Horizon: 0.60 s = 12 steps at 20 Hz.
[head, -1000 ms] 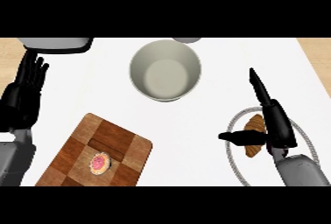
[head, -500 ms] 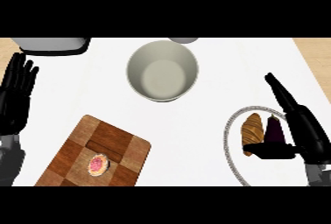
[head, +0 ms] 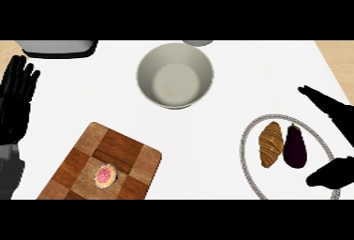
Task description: Pick the eggplant from the placemat and place it in the bowl
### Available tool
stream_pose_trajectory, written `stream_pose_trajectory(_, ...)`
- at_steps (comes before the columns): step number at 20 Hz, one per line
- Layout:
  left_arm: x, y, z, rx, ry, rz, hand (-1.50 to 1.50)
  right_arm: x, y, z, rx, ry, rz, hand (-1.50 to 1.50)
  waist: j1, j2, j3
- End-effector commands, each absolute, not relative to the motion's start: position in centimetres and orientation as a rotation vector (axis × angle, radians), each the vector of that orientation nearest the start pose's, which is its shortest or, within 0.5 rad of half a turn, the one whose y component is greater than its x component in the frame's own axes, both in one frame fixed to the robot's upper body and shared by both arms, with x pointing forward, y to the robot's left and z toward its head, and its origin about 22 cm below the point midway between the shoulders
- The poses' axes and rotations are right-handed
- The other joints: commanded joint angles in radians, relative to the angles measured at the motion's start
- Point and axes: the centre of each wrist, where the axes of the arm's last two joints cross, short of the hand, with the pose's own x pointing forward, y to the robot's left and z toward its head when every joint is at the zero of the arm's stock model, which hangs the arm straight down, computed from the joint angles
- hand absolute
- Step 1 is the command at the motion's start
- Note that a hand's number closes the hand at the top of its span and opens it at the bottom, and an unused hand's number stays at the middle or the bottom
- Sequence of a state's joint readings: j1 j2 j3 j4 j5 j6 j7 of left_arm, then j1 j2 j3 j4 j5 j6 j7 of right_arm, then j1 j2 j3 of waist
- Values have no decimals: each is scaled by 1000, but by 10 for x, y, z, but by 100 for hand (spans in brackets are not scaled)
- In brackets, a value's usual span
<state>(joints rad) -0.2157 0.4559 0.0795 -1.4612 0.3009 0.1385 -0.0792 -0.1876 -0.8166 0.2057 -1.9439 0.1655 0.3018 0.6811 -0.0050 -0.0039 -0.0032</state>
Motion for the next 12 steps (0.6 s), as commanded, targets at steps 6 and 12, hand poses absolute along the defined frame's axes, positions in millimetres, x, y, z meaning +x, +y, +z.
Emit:
stream_pose_trajectory(6,294,327,71,240,-1771,19,0,246,-296,204,-639,-842,1202,-150,3,4,3)
stream_pose_trajectory(12,299,341,79,223,-1772,45,0,260,-294,169,-650,-804,1194,-150,6,5,3)
